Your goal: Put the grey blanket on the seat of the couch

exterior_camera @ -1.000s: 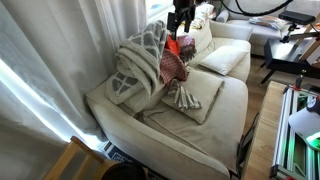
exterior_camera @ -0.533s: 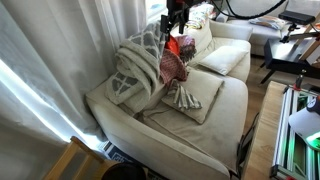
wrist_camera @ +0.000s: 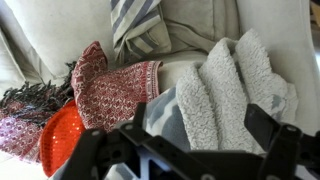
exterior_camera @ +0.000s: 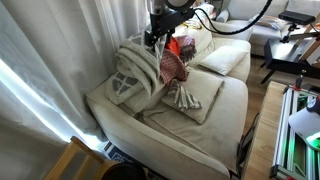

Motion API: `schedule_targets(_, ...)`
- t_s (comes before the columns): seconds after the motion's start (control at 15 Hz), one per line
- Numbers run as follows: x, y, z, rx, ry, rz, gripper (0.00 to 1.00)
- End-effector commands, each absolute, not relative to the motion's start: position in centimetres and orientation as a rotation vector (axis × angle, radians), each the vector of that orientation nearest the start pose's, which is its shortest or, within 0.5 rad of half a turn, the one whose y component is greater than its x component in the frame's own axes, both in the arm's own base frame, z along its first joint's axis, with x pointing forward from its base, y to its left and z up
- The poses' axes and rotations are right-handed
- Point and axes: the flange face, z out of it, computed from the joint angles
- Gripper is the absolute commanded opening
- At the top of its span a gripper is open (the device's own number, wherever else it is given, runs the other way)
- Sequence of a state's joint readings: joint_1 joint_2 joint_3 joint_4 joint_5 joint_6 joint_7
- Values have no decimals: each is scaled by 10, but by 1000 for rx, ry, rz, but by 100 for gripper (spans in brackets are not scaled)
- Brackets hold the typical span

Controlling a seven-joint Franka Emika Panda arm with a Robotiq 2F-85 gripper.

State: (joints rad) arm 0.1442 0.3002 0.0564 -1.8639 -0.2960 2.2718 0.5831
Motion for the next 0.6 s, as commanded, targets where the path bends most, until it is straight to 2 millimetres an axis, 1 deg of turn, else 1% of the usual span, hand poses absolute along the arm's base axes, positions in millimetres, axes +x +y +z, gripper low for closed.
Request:
schedule_targets(0.0,660,131,340,-3317,452,-400,100)
schedule_targets(0.27,685,145,317,-3382,491,-503,100)
schedule_targets(0.53,706,150,295,-3470,499,-623,100)
